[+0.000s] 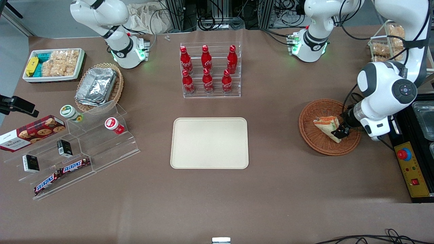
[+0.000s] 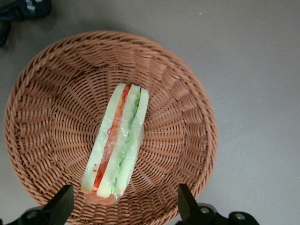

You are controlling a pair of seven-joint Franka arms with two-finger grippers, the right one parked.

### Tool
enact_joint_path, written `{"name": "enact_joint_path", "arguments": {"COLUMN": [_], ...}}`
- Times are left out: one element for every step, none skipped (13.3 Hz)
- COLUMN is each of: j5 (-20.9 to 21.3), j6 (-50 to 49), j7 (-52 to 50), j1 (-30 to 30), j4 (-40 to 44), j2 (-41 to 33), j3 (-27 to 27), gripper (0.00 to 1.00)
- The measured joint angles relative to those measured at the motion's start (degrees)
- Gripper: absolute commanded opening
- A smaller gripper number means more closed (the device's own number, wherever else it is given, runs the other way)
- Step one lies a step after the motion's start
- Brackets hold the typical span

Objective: Place sandwich from basket to tray
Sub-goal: 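Lower the left gripper and close it on the sandwich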

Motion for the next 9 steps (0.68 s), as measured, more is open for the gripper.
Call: {"name": "enact_joint_path", "arguments": {"j5": [0.0, 0.0, 0.0, 0.0, 0.0, 0.0, 0.0, 0.0, 0.0], "j6": [0.6, 1.3, 1.9, 2.3, 2.7, 3.5, 4.7, 6.3, 8.2], "j7": [-0.4, -0.6, -0.7, -0.8, -0.8, -0.8, -0.8, -0.8, -0.8], "j1": [0.0, -0.1, -0.1, -0.1, -0.1, -0.1, -0.1, -0.1, -0.1], "j4": [-0.3, -0.7, -1.2, -1.7, -2.4, -3.1, -4.1, -5.1, -6.3], "j2": [0.4, 0.9, 1.3, 1.5, 1.6, 1.6, 1.6, 1.6, 1.7], "j3": [0.0, 0.0, -0.1, -0.1, -0.1, -0.1, -0.1, -0.1, -0.1], "gripper": [1.0, 1.0, 1.0, 1.0, 1.0, 1.0, 1.0, 1.0, 1.0]}}
